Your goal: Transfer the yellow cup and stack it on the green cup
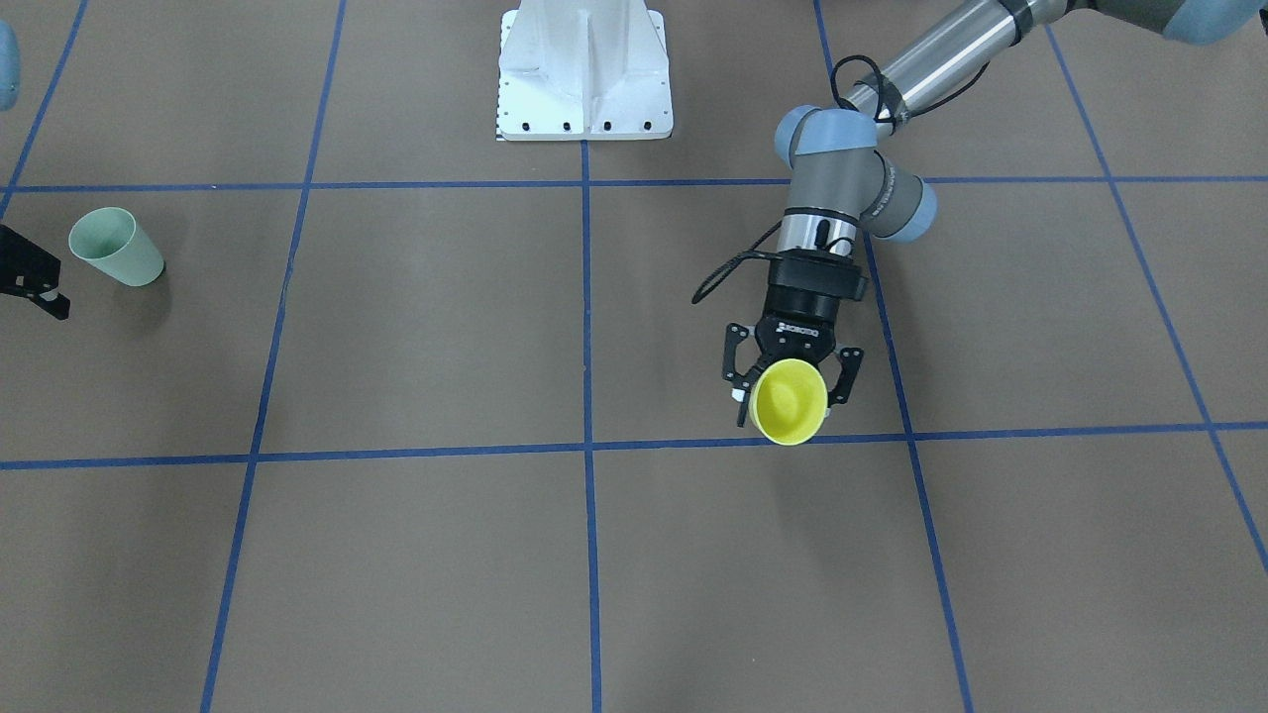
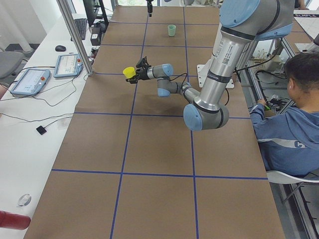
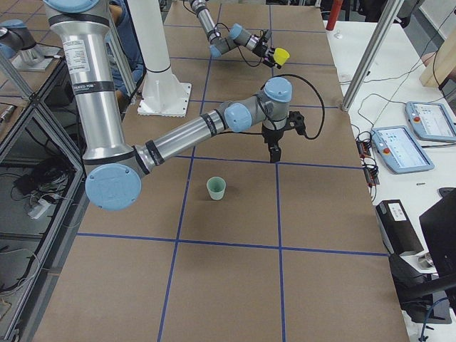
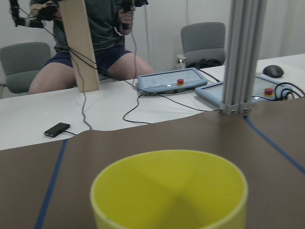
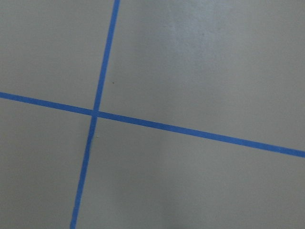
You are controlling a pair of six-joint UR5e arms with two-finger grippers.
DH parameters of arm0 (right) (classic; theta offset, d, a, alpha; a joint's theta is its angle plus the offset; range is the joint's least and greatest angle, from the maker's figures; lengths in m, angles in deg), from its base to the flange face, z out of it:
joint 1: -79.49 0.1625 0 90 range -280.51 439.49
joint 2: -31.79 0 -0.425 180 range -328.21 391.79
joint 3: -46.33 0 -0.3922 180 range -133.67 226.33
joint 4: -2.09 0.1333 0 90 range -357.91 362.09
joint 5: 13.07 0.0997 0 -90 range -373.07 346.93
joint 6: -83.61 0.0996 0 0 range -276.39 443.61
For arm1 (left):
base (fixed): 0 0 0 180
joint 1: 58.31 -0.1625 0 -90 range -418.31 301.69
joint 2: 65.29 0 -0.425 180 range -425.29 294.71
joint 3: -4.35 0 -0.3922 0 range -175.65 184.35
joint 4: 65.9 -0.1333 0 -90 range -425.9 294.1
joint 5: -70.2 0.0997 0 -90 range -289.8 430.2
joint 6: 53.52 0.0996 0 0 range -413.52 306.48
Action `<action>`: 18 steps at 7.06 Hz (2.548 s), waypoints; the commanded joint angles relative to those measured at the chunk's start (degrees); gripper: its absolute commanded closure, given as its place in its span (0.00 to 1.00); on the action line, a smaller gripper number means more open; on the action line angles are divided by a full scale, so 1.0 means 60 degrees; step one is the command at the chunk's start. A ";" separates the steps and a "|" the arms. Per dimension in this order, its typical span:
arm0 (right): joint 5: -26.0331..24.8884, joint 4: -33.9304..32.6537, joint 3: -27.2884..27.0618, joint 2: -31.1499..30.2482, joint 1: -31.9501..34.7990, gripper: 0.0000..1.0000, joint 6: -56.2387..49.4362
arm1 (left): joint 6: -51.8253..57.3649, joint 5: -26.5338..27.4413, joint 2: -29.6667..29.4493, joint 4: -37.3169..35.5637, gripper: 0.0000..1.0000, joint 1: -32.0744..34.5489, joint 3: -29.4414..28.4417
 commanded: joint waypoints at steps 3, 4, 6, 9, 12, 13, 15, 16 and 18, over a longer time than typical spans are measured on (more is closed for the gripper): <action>0.0089 0.1118 0.0029 0.1334 -0.1716 0.00 0.1476 | 0.3880 -0.3362 -0.0478 0.1446 1.00 -0.0081 -0.0317; 0.0104 0.1440 0.0102 0.1685 -0.2142 0.00 0.2455 | 0.4348 -0.3641 -0.0507 0.1533 1.00 -0.0095 -0.0449; -0.0027 0.2447 0.0320 0.2243 -0.3079 0.00 0.5610 | 0.4367 -0.3964 -0.0566 0.1636 1.00 -0.0081 -0.0480; -0.0145 0.3405 0.1330 0.3281 -0.3566 0.02 0.7483 | 0.4309 -0.4084 -0.0844 0.2046 1.00 -0.0430 -0.0465; -0.0145 0.3420 0.1597 0.3754 -0.3699 0.03 0.7973 | 0.4250 -0.2887 -0.0932 0.2091 1.00 -0.1245 -0.0495; -0.0131 0.3420 0.1611 0.3827 -0.3728 0.03 0.8002 | 0.4250 -0.2896 -0.0932 0.2076 1.00 -0.1282 -0.0480; -0.0131 0.3420 0.1888 0.4104 -0.3772 0.04 0.8119 | 0.4264 -0.2853 -0.0976 0.2076 1.00 -0.1311 -0.0451; -0.0145 0.3420 0.1919 0.4106 -0.4004 0.04 0.8120 | 0.4264 -0.2577 -0.1208 0.2062 1.00 -0.1326 -0.0509; -0.0130 0.3435 0.1876 0.4033 -0.4240 0.04 0.8397 | 0.4250 -0.2545 -0.1313 0.2018 1.00 -0.1326 -0.0509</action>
